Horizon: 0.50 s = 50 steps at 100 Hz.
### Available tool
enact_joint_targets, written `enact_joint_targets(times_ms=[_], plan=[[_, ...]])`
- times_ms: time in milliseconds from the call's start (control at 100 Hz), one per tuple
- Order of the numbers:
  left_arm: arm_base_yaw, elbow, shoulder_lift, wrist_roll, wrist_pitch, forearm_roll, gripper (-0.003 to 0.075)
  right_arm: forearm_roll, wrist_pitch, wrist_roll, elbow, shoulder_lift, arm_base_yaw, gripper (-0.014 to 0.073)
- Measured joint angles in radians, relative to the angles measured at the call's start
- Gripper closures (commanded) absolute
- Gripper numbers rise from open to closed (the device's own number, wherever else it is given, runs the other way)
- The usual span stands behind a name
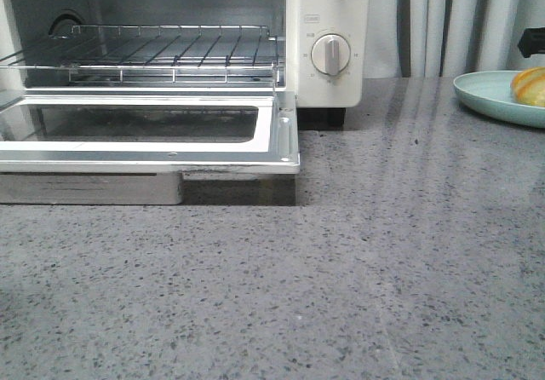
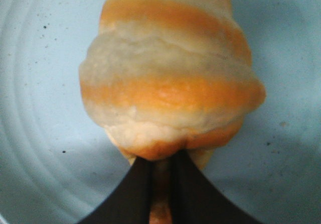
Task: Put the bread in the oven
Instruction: 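Grasp the orange-striped croissant on the blue plate with the right gripper, then carry the croissant with the right gripper into the open oven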
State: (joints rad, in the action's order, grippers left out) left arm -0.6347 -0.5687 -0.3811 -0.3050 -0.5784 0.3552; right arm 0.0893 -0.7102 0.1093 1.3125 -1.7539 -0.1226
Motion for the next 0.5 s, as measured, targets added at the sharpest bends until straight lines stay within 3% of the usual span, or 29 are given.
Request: enact_joint_targets(times_ms=[250,500], plan=[[0.0,0.0,0.0,0.0,0.006,0.029,0.0742,0.057,0.126,-0.004,-0.019,0.109,0.02,0.0662],[0.0,0.0,0.0,0.002,0.05,0.025,0.0742,0.068,0.287,0.021,0.05,0.415,0.234,0.0662]])
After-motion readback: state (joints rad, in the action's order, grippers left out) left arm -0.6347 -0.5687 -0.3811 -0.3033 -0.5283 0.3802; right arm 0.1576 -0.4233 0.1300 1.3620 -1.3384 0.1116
